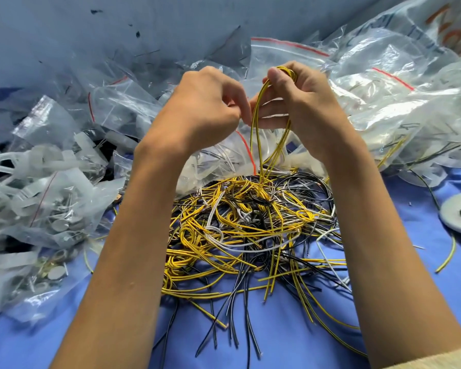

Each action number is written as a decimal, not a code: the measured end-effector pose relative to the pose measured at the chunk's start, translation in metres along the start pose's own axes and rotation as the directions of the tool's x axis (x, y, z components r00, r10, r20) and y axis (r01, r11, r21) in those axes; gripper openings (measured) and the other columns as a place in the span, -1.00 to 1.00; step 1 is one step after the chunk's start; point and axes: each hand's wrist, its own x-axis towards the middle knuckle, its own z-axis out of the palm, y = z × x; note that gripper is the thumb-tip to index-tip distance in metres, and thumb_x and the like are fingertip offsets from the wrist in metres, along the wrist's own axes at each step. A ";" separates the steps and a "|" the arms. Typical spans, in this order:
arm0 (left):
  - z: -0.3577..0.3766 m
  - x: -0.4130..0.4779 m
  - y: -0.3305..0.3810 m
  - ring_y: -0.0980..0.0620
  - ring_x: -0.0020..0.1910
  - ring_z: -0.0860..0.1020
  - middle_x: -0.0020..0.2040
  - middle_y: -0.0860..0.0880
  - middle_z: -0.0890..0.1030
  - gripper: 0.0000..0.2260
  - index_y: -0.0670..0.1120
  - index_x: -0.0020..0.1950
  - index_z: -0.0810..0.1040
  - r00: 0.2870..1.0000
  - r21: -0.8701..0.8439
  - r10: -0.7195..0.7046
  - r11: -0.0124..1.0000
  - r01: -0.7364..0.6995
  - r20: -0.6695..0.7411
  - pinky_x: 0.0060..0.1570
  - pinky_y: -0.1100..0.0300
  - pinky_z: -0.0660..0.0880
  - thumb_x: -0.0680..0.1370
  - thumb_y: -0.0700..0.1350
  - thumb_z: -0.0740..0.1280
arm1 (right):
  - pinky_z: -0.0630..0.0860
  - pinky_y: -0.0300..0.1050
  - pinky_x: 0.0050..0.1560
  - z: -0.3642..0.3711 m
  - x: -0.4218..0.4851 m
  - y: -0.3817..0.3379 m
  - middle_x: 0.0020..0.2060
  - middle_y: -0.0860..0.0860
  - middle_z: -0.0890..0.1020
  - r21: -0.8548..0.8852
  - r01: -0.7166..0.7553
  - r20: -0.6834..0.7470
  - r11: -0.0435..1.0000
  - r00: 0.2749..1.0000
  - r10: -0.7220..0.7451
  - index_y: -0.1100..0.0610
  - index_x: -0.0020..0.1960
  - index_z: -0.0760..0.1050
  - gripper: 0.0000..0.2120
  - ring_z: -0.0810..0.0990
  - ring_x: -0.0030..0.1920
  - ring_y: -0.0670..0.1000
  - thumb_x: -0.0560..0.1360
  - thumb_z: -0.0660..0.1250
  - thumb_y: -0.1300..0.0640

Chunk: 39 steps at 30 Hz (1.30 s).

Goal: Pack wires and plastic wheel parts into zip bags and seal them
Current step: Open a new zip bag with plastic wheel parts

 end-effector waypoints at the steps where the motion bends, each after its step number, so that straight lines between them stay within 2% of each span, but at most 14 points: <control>1: 0.000 -0.001 0.001 0.26 -0.51 0.39 -0.54 0.12 0.45 -0.69 0.12 -0.33 0.59 1.000 -0.010 -0.011 1.000 0.011 0.007 -0.52 0.49 0.23 0.41 -0.26 0.21 | 0.59 -0.12 -0.35 -0.001 0.000 0.000 -0.40 0.02 0.61 0.006 -0.002 -0.012 1.000 1.000 0.002 0.16 -0.09 0.34 -0.87 0.67 -0.37 0.04 0.64 0.13 0.19; 4: 0.000 -0.001 0.001 0.27 -0.53 0.39 -0.60 0.22 0.43 -0.69 0.09 -0.35 0.61 0.999 -0.018 -0.051 0.999 0.051 0.001 -0.56 0.48 0.22 0.40 -0.26 0.20 | 0.58 -0.13 -0.38 -0.003 -0.001 0.000 -0.33 0.06 0.51 -0.063 -0.074 0.059 0.995 0.995 0.078 0.16 -0.09 0.37 -0.88 0.61 -0.44 0.00 0.62 0.16 0.19; 7: 0.001 0.000 -0.001 0.13 -0.42 0.42 -0.47 0.09 0.49 -0.74 0.08 -0.33 0.62 0.995 0.015 -0.102 0.995 0.102 -0.020 -0.45 0.37 0.28 0.40 -0.21 0.22 | 0.55 -0.22 -0.41 -0.003 -0.004 0.003 -0.29 0.06 0.45 -0.253 -0.145 0.230 0.957 0.951 0.205 0.16 -0.09 0.44 -0.88 0.54 -0.48 -0.10 0.60 0.20 0.17; 10: 0.001 0.000 -0.002 -0.05 -0.28 0.43 -0.32 -0.09 0.53 -0.77 0.02 -0.21 0.67 0.992 0.093 -0.123 0.988 0.121 0.014 -0.36 0.22 0.31 0.41 -0.19 0.23 | 0.50 -0.30 -0.45 0.002 -0.004 0.006 -0.33 0.02 0.45 -0.421 -0.143 0.276 0.896 0.920 0.277 0.12 -0.14 0.47 -0.85 0.46 -0.50 -0.17 0.59 0.22 0.13; 14: 0.004 0.000 -0.001 0.06 -0.40 0.39 -0.39 -0.04 0.48 -0.80 -0.04 -0.22 0.65 0.985 0.141 -0.116 0.985 0.098 0.131 -0.47 0.26 0.30 0.43 -0.19 0.22 | 0.37 -0.26 -0.40 0.002 -0.002 0.010 -0.39 -0.02 0.46 -0.642 -0.056 0.320 0.765 0.887 0.333 0.11 -0.18 0.51 -0.81 0.38 -0.41 -0.09 0.56 0.27 0.06; 17: 0.006 0.002 -0.002 0.05 -0.39 0.39 -0.41 -0.03 0.46 -0.81 -0.04 -0.26 0.63 0.978 0.146 -0.110 0.986 0.084 0.179 -0.44 0.22 0.28 0.45 -0.17 0.23 | 0.35 -0.08 -0.24 -0.001 -0.002 0.011 -0.34 0.07 0.43 -0.661 -0.013 0.351 0.750 0.878 0.325 0.13 -0.21 0.52 -0.80 0.38 -0.29 0.02 0.53 0.31 0.05; 22: 0.004 0.004 -0.004 0.14 -0.51 0.38 -0.45 -0.02 0.46 -0.76 0.05 -0.34 0.61 0.985 0.075 -0.063 0.996 0.051 0.160 -0.51 0.27 0.30 0.46 -0.15 0.24 | 0.48 -0.29 -0.17 0.004 -0.003 0.011 -0.28 0.09 0.42 -0.575 -0.047 0.382 0.817 0.867 0.319 0.05 -0.23 0.49 -0.81 0.46 -0.26 -0.10 0.55 0.29 0.20; 24: 0.003 0.003 -0.003 0.18 -0.55 0.39 -0.43 -0.03 0.50 -0.76 0.05 -0.32 0.63 0.980 0.044 -0.036 0.999 0.028 0.194 -0.58 0.36 0.27 0.44 -0.17 0.24 | 0.51 -0.36 -0.22 0.010 -0.001 0.015 -0.32 0.05 0.49 -0.685 0.005 0.338 0.729 0.888 0.312 0.07 -0.27 0.47 -0.77 0.51 -0.26 -0.05 0.56 0.27 0.19; 26: 0.002 0.002 0.000 0.19 -0.45 0.43 -0.32 -0.05 0.58 -0.80 0.04 -0.31 0.64 0.972 0.011 -0.005 1.000 0.003 0.235 -0.44 0.30 0.34 0.44 -0.16 0.28 | 0.46 -0.33 -0.27 0.017 0.000 0.021 -0.29 0.02 0.54 -0.839 0.086 0.304 0.538 0.894 0.330 0.10 -0.23 0.50 -0.80 0.53 -0.19 0.03 0.55 0.24 0.18; 29: -0.001 -0.003 0.007 0.08 -0.26 0.54 -0.17 -0.05 0.65 -0.79 0.08 -0.36 0.61 0.953 -0.047 0.045 0.998 -0.033 0.300 -0.27 0.21 0.43 0.42 -0.15 0.29 | 0.51 -0.05 0.08 0.026 -0.003 0.026 0.00 0.14 0.59 -0.876 0.130 0.327 0.464 0.868 0.375 0.22 0.06 0.55 -0.79 0.55 0.04 0.14 0.58 0.19 0.15; 31: -0.005 -0.008 0.012 -0.07 -0.20 0.59 -0.18 -0.08 0.65 -0.82 0.06 -0.34 0.63 0.945 -0.098 0.082 0.994 -0.053 0.318 -0.19 0.12 0.52 0.33 -0.09 0.24 | 0.44 -0.23 0.13 0.029 -0.008 0.018 0.09 0.13 0.55 -0.835 0.206 0.397 0.511 0.867 0.300 0.28 0.18 0.49 -0.76 0.49 0.05 -0.01 0.58 0.22 0.19; 33: -0.011 -0.009 0.014 -0.14 -0.18 0.58 -0.19 -0.12 0.64 -0.76 0.06 -0.32 0.64 0.951 -0.159 0.114 0.985 -0.070 0.287 -0.16 0.06 0.51 0.28 -0.08 0.17 | 0.34 -0.43 -0.12 0.028 -0.011 0.009 -0.01 0.10 0.47 -0.803 0.286 0.437 0.522 0.879 0.190 0.32 0.20 0.45 -0.76 0.37 -0.06 -0.13 0.59 0.19 0.25; 36: -0.015 -0.010 0.014 -0.21 -0.14 0.51 -0.15 -0.28 0.59 -0.74 0.07 -0.29 0.65 0.958 -0.185 0.154 0.977 -0.111 0.243 -0.22 0.05 0.45 0.29 -0.08 0.16 | 0.35 -0.23 0.04 0.030 -0.010 0.007 0.06 0.14 0.48 -0.778 0.332 0.466 0.533 0.874 0.137 0.36 0.23 0.44 -0.74 0.43 0.10 0.05 0.59 0.16 0.28; 39: -0.014 -0.009 0.010 -0.20 -0.26 0.45 -0.14 -0.34 0.58 -0.75 0.05 -0.31 0.64 0.961 -0.196 0.134 0.977 -0.087 0.240 -0.21 -0.04 0.47 0.29 -0.10 0.16 | 0.40 -0.05 0.19 0.029 -0.007 0.010 0.12 0.12 0.54 -0.830 0.280 0.448 0.483 0.850 0.277 0.25 0.22 0.49 -0.73 0.49 0.14 0.09 0.60 0.18 0.14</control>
